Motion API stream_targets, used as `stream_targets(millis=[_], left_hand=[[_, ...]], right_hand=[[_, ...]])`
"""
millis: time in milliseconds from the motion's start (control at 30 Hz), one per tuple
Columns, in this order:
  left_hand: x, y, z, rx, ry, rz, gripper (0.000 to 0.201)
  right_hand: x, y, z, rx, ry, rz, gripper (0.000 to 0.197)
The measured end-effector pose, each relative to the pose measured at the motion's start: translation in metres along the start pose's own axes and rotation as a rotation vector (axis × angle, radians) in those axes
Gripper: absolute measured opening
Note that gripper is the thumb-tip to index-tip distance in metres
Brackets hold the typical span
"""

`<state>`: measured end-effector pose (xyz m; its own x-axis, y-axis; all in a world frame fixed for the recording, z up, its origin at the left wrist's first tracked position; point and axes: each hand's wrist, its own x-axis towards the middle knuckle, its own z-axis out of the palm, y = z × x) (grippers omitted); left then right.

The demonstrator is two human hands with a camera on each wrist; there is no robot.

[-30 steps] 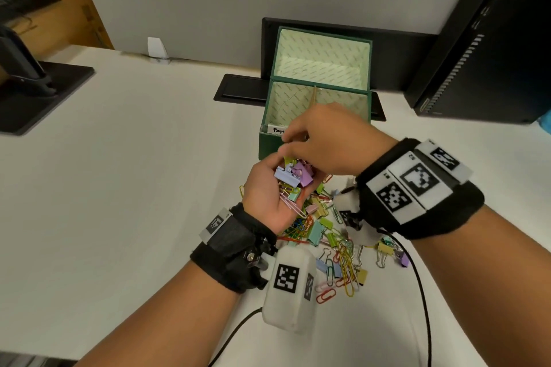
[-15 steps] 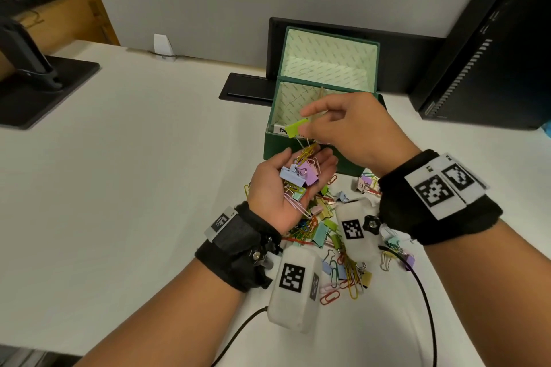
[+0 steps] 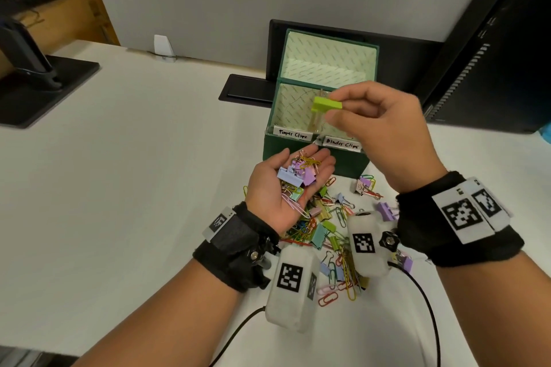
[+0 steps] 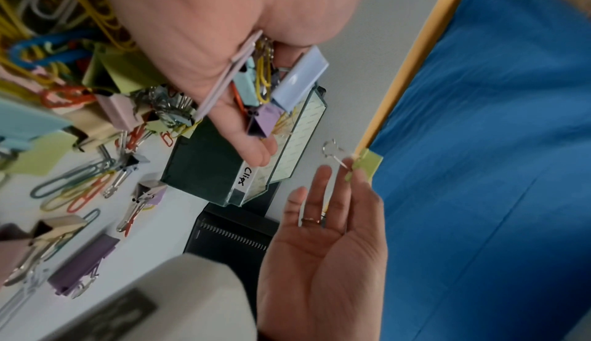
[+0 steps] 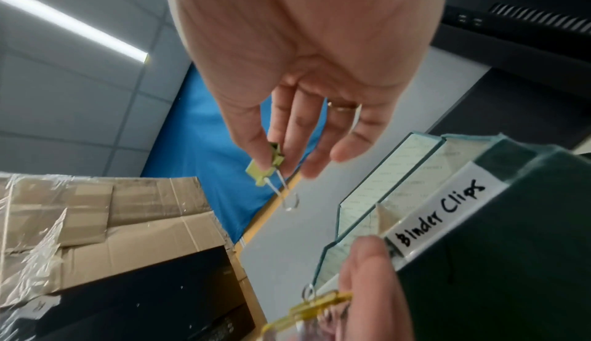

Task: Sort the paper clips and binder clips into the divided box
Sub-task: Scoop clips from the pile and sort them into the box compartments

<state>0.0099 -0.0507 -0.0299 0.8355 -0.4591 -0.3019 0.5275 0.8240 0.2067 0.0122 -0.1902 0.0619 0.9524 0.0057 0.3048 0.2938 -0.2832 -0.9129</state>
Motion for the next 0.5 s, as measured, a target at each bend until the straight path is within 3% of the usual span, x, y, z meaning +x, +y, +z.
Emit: stream_targets(millis=[133,233,400,500], left_hand=[[-0.001,0.000,0.000,-0.016,-0.012,-0.004,0.045],[-0.002,0.000,-0.001,-0.012,-0.021,-0.006,0.049],[-0.001,0.001,-0.001,-0.004,-0.001,-0.002,0.050],[0.000,0.000,-0.001,0.006,0.022,0.005,0.047]], right_hand=[[0.019,0.010,-0.013,-0.162,0.230,-0.011,0.015],[0.033,0.024,-0.021,-0.361,0.292,0.042,0.014],[0.033,0.029,-0.020,-0.632,0.095,0.100,0.023],[0.022,0.018,-0.012,-0.644,-0.073,0.033,0.021]])
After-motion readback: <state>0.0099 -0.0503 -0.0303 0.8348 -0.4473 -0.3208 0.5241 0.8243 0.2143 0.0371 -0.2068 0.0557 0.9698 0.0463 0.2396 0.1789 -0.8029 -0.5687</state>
